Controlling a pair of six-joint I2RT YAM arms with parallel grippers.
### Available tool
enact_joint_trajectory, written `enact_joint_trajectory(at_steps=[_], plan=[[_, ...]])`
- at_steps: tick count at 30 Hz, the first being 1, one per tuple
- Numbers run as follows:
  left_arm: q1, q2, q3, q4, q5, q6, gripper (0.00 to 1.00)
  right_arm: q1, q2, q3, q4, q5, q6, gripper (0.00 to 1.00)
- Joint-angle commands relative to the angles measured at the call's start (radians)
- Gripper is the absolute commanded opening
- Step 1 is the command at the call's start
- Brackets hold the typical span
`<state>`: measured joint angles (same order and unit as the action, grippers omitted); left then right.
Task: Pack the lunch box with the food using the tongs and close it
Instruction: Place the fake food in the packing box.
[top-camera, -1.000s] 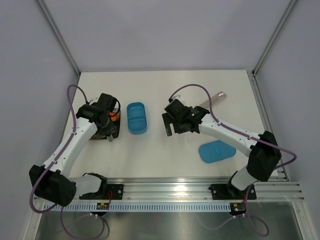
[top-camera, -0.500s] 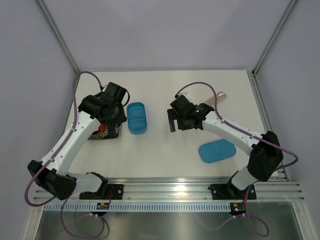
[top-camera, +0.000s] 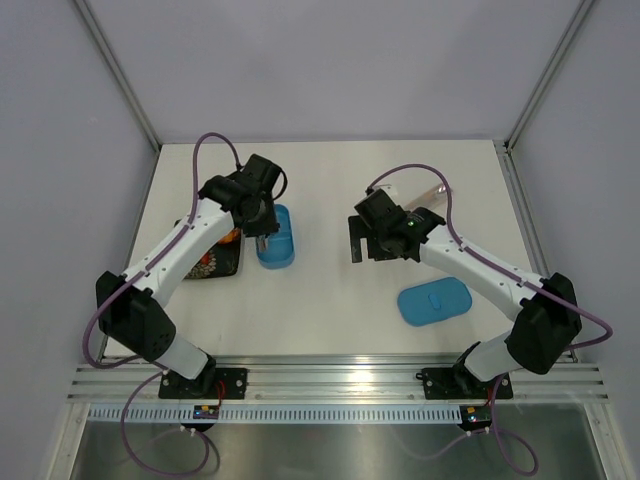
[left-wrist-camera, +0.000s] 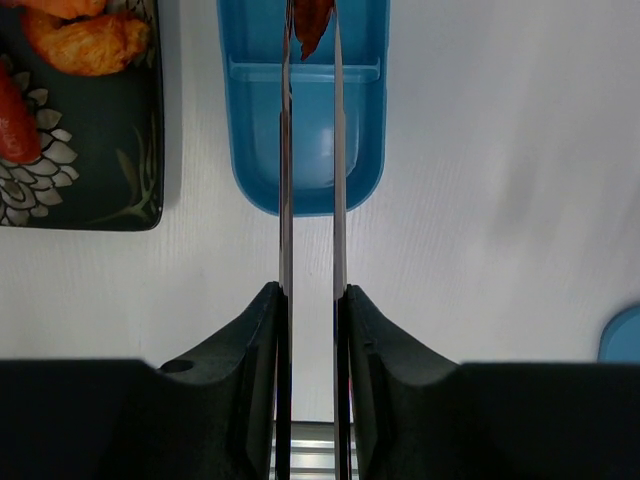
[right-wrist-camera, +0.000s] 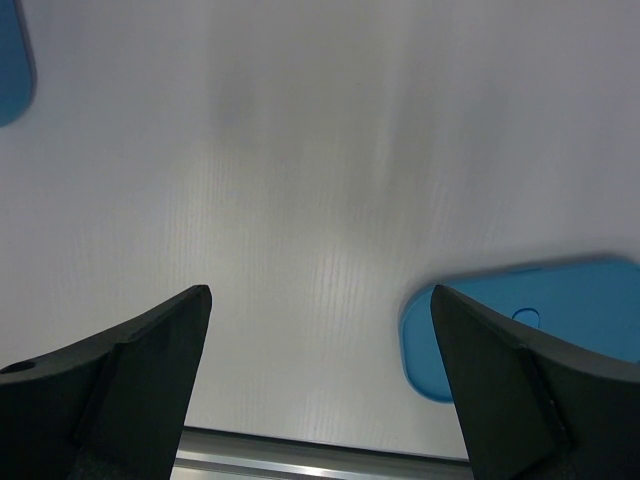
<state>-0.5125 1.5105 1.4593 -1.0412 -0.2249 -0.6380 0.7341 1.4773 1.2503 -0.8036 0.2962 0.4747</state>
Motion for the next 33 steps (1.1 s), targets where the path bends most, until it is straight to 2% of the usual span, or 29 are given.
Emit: enact_joint_trajectory(at_steps=[1,9,17,33], plan=[[0.002,0.019,0.009,0.107,0.028,0.029,0.01,-0.002,-0.034,-0.009,-0.022,0.02,0.027,1.0],[0.0,0.08,-0.019,0.182,0.036,0.023,0.07,-0.002,-0.034,-0.009,-0.026,0.024,0.027,1.0],[0.002,0.102,-0.019,0.168,0.025,0.023,0.23,-0.002,-0.037,-0.018,-0.025,0.031,0.03,0.99],[0.002,0.094,-0.028,0.162,0.039,0.015,0.4,-0.002,0.003,0.001,-0.009,0.02,0.001,1.0]])
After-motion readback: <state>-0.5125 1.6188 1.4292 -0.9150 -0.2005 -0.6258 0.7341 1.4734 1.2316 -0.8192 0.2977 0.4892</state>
